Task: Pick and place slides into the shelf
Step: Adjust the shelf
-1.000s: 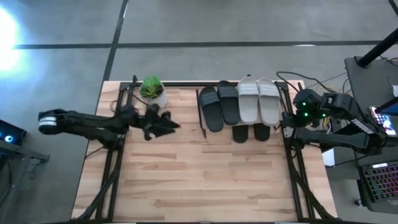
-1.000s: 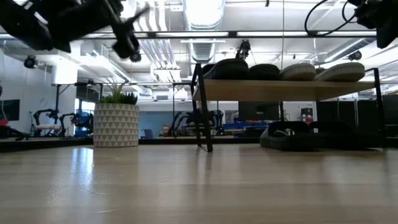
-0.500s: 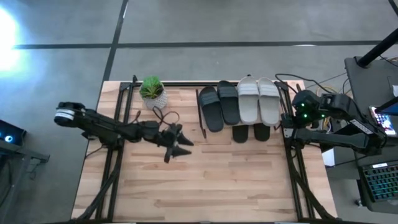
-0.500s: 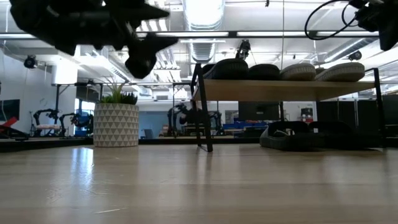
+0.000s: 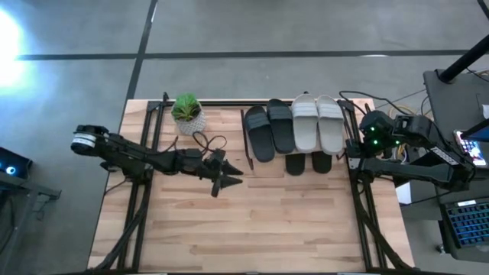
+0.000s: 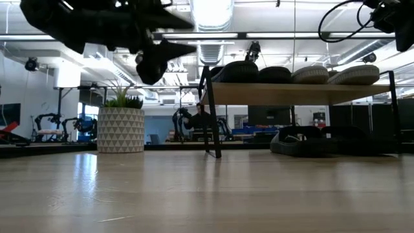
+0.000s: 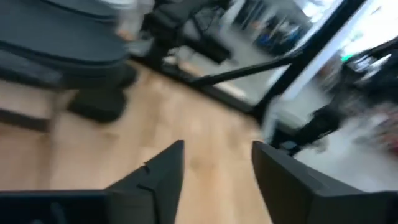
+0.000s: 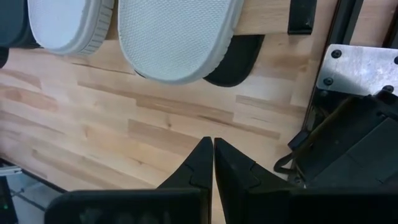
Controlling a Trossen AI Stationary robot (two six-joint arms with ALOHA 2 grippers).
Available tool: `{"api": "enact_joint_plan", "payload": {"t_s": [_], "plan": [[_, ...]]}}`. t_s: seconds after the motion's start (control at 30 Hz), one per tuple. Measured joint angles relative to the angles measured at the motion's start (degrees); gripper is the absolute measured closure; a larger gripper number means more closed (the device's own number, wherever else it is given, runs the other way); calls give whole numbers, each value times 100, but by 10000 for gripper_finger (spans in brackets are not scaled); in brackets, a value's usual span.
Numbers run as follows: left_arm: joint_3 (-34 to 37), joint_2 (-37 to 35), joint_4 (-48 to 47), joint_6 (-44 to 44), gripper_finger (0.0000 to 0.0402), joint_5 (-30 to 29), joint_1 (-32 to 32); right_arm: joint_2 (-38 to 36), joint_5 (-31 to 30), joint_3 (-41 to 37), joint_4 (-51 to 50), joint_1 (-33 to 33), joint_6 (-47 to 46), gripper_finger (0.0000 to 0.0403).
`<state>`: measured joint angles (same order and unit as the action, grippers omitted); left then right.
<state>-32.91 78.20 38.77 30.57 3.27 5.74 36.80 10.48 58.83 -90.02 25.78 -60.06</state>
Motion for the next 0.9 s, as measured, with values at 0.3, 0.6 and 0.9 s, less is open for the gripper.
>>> {"api": "enact_joint_plan", "payload": {"t_s": [0.3,0.6,0.9], "plan": [[-423,388,-885,-407,392,-418,7,-2,52,-2,0,-2,-38,394],[-894,1085,-881,-754,400,-1308,57,0,141,-2,0,-2,-40,394],[-1011,1321,-897,-726,400,-2403,58,0,159,-2,0,-2,-40,394]]}}
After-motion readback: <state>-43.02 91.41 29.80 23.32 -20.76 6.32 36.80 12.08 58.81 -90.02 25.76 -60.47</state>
